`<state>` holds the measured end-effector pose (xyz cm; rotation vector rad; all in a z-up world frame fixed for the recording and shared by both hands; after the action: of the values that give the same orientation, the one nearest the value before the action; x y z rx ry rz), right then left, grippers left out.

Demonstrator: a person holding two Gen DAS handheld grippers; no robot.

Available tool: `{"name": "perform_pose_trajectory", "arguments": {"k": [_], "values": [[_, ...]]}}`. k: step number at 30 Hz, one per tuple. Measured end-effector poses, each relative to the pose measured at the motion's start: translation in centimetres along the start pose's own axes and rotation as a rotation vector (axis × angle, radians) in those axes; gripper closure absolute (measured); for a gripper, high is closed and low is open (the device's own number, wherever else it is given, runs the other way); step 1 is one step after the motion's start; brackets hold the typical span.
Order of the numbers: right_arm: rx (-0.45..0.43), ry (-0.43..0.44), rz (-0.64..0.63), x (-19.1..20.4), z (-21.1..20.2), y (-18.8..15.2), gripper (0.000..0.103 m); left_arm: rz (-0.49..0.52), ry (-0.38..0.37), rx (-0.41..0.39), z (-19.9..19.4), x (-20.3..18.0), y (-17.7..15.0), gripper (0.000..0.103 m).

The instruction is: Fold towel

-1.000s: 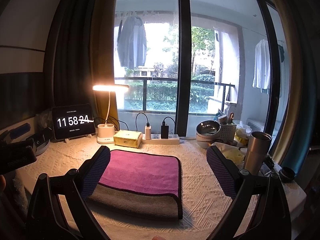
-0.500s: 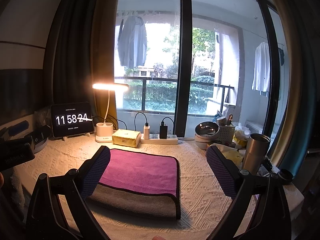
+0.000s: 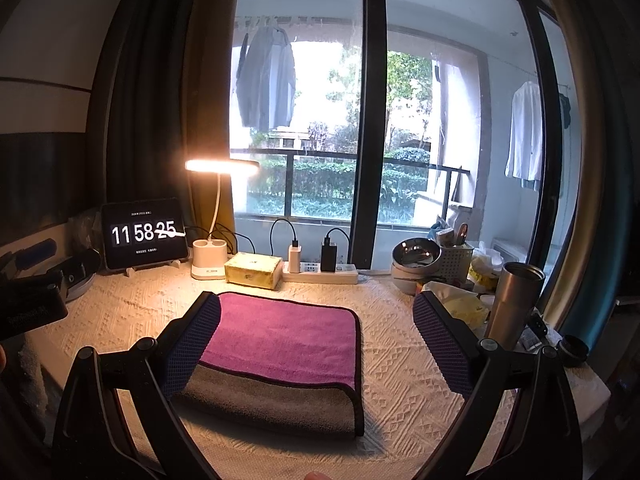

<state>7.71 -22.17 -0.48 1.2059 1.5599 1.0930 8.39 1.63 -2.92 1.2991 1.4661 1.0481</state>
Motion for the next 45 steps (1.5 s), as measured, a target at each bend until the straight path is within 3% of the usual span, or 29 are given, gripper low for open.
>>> {"name": "perform_pose_trajectory", "arguments": {"k": [15,32,41,45], "values": [[0.097,0.001,0.025,-0.6,3.1,-2.8,0.004,0.002,0.011,0.151,4.2,-0.1,-3.8,0.001],[0.174,-0.004,0.029,-1.0,5.4,-5.1,0.007,0.01,0.011,0.23,6.0,-0.3,-5.8,0.001],[0.211,-0.005,0.028,-1.3,6.3,-6.2,0.013,0.012,0.01,0.271,7.2,0.0,-7.0,0.001],[0.24,-0.007,0.033,-2.0,7.3,-6.9,0.021,0.017,0.013,0.29,8.4,0.2,-7.7,0.001]]}}
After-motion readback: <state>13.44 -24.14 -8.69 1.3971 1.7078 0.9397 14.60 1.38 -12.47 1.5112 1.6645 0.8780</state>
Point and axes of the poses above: each gripper's, at about its wrist camera, not at the fingertips, and z roughly the way its jaws point, x to its left, y to its top, the point moved 7 cm from there along z, roughly the way its jaws point, and after that the axes turned 1 degree about x, right-handed, at the moved point
